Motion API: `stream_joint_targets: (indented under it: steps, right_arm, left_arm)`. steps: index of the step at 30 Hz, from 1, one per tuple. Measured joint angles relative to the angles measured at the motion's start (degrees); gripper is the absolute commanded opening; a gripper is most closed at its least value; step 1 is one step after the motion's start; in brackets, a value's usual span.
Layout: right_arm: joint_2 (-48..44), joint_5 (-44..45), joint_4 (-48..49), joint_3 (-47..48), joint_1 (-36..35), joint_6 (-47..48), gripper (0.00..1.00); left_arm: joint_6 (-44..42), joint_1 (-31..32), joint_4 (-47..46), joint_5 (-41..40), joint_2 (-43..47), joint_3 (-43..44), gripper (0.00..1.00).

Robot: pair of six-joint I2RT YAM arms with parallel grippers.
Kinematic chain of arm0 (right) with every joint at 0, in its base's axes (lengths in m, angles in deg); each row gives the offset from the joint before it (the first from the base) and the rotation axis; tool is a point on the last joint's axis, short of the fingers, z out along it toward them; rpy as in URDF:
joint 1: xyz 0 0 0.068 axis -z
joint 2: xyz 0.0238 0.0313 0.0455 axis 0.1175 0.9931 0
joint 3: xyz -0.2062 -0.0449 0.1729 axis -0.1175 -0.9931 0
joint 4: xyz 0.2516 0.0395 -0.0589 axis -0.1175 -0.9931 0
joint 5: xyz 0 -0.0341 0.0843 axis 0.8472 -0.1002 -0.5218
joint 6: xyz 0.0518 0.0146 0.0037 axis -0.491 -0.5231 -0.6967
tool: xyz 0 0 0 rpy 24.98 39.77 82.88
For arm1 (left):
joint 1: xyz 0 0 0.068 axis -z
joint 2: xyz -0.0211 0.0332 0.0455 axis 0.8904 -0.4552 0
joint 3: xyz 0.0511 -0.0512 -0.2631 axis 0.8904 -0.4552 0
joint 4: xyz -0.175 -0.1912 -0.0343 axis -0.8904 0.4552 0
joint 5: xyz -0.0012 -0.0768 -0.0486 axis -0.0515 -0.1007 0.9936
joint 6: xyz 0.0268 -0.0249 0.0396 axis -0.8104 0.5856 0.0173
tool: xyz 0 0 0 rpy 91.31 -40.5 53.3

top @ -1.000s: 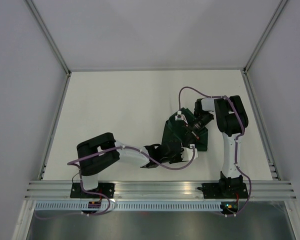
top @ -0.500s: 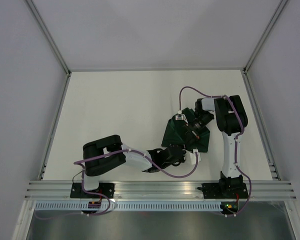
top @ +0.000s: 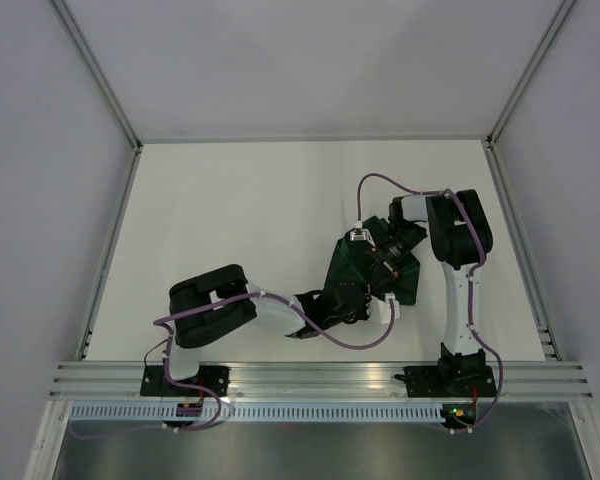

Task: Fold the napkin, place the utensils inside, and roll it up
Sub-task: Roll the napkin with the utensil

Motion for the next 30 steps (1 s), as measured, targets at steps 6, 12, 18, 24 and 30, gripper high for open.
stream_joint_targets:
  steps: [6,12,18,24,30]
  right_arm:
    - [0.74,0.31,-0.96,1.16,0.11,0.02,0.08]
    - [0.81,1.51,-1.40,2.32,0.15,0.00,0.08]
    - [0.52,2.16,-0.94,2.75,0.28,-1.68,0.23]
    - [-4.28,3.10,3.58,2.62,0.98,-5.88,0.48]
    - [-11.13,4.26,13.70,2.64,4.59,-9.55,0.57]
  left_arm:
    - [1.27,-3.63,8.33,9.55,0.02,4.46,0.37]
    - [3.54,-6.86,18.97,18.75,-0.66,10.14,0.14]
    - [6.93,-10.05,27.41,26.95,-2.64,16.04,0.05]
    - [11.74,-13.42,31.85,34.82,-4.66,20.13,0.02]
    - [17.79,-14.97,34.03,41.13,-4.74,20.35,0.02]
